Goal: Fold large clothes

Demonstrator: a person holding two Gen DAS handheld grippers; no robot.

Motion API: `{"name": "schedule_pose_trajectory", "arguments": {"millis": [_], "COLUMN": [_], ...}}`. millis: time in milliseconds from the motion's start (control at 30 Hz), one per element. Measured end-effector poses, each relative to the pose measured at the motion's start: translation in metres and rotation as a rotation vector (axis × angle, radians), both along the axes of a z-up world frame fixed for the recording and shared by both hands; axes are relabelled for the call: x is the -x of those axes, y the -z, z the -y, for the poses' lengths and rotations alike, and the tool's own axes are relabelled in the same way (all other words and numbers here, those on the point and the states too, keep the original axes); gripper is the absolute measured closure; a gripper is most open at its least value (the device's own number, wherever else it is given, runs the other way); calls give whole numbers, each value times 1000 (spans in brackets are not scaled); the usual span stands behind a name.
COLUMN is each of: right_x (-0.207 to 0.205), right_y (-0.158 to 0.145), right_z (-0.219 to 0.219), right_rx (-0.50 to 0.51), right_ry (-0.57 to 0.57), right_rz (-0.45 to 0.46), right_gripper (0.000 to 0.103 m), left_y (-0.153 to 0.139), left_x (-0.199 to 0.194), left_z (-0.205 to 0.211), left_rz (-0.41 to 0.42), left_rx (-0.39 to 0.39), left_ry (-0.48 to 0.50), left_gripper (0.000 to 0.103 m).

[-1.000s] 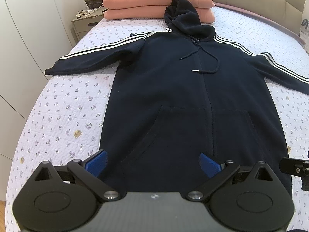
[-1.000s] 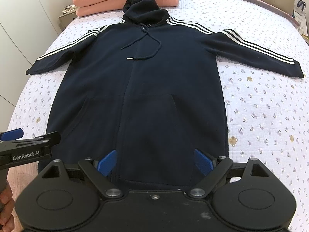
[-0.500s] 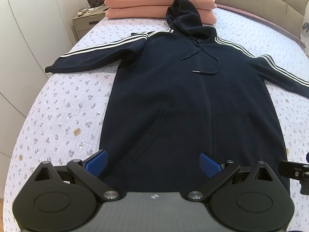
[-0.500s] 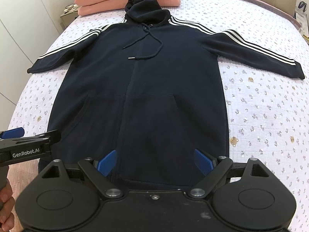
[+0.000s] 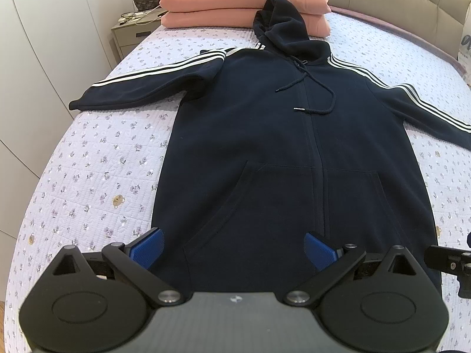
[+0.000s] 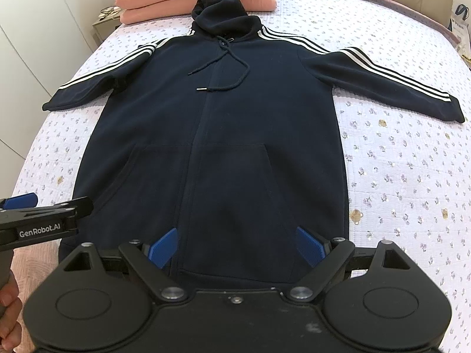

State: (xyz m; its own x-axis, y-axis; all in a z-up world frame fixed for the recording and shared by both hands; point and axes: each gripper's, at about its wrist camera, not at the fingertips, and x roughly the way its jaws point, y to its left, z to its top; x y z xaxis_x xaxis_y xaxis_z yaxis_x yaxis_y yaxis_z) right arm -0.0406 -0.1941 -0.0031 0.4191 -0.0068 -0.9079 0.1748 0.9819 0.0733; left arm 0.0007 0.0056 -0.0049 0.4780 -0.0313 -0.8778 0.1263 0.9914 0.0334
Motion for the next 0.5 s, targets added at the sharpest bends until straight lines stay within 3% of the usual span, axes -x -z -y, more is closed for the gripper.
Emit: {"name": "schedule_pose_trajectory", "arguments": {"millis": [500], "right_x": [1], "right_y": [-1], "right_z": [0], "right_rx": [0], "right_ry": [-1], "right_rz": [3], "right_gripper": [1], "left_y": [1], "left_x": [1], "left_z": [-1], "left_rz": [-3], "left_rx": [2], "left_ry": [-5], "left_gripper": [0]}}
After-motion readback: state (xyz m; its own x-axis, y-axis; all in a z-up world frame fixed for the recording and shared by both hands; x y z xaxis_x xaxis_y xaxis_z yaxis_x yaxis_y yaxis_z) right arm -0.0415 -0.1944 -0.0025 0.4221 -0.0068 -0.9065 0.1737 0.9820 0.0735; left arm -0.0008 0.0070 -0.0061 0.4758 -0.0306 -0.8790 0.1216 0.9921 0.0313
